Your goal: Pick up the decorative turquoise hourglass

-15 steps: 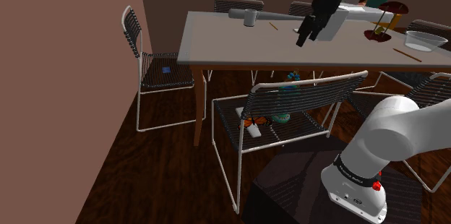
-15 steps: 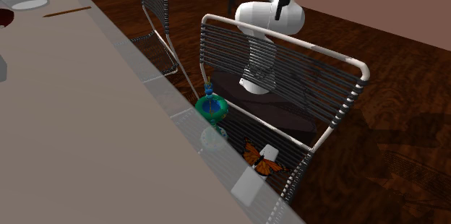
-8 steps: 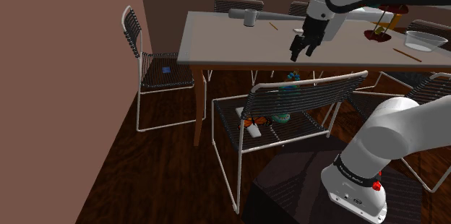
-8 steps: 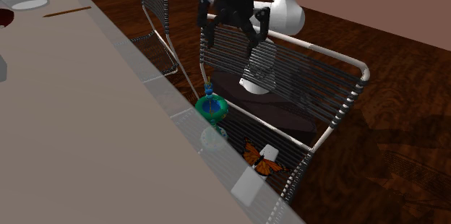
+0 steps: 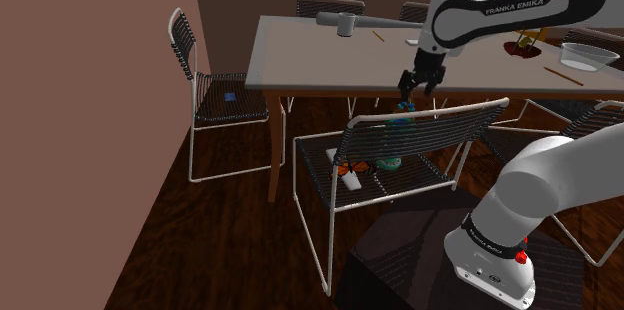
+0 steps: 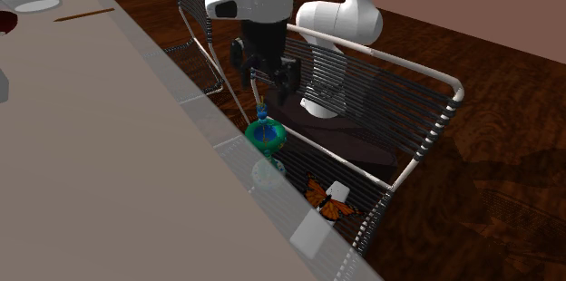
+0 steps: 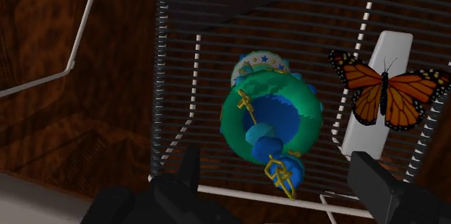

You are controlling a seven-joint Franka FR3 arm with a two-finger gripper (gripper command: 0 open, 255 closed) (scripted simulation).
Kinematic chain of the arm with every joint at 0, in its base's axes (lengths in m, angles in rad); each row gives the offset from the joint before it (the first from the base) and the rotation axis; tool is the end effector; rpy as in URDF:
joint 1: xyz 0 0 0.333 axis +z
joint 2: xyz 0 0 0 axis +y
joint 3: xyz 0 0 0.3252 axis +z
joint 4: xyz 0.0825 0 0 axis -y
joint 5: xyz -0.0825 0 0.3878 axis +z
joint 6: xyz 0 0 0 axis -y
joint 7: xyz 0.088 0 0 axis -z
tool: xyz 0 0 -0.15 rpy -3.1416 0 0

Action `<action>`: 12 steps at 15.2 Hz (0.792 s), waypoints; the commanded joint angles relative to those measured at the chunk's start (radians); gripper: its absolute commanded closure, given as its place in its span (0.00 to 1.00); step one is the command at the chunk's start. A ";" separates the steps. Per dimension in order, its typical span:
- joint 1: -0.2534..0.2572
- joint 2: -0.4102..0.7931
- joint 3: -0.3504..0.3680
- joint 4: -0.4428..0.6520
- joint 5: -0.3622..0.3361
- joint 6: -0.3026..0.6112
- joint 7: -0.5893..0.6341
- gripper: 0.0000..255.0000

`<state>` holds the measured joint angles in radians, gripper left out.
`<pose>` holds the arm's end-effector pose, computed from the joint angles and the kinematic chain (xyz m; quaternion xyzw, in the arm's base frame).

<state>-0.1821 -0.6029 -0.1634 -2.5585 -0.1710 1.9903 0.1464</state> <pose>0.3418 -0.1397 0.4287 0.9797 -0.1973 0.0129 0.0336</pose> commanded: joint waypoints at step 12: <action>-0.008 0.039 -0.013 -0.078 -0.013 0.114 0.011 1.00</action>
<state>-0.1898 -0.5646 -0.1757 -2.6353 -0.1836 2.1036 0.1572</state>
